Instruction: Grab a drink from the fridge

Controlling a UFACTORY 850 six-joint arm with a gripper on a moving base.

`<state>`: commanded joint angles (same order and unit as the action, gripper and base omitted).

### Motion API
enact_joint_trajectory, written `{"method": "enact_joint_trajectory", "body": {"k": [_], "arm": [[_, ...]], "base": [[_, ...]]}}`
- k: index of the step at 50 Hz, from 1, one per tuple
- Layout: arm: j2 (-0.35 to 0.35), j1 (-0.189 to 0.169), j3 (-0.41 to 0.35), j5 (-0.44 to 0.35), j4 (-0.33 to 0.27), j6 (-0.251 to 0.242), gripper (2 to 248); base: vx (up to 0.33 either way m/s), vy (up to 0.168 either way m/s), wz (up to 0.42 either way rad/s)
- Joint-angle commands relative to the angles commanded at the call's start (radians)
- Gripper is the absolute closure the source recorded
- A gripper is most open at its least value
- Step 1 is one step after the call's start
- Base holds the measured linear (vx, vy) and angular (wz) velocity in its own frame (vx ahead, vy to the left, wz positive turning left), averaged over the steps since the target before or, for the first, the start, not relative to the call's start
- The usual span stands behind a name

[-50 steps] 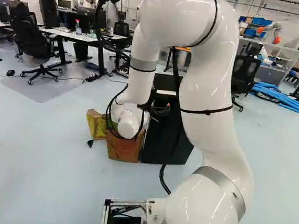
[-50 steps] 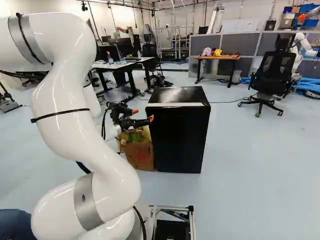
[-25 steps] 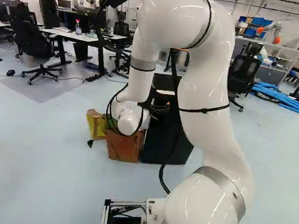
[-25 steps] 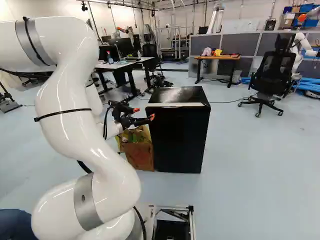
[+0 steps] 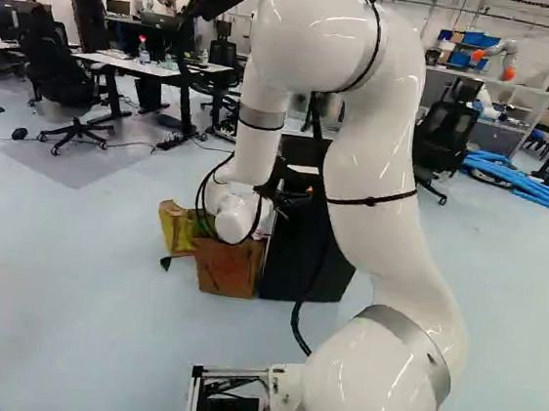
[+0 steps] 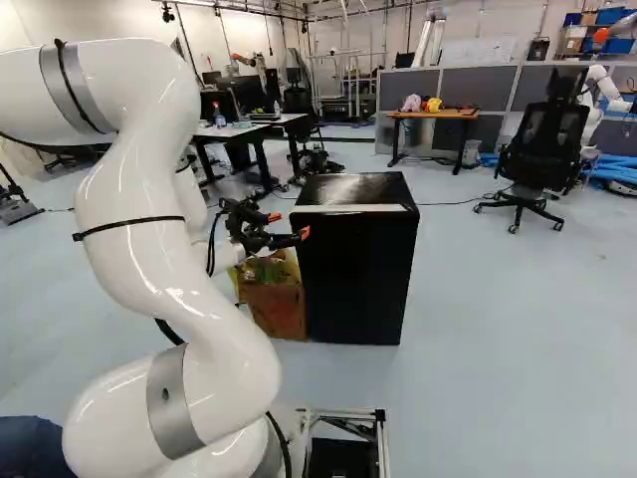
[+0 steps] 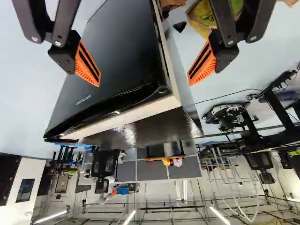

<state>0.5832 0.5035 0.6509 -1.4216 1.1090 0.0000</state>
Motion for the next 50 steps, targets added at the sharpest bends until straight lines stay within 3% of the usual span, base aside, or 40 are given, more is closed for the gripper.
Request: {"method": "enact_joint_trajectory", "body": {"k": [50], "arm": [[0.002, 0.027, 0.004, 0.0, 0.089, 0.0, 3]], "base": [[0.0, 0.0, 0.0]]}}
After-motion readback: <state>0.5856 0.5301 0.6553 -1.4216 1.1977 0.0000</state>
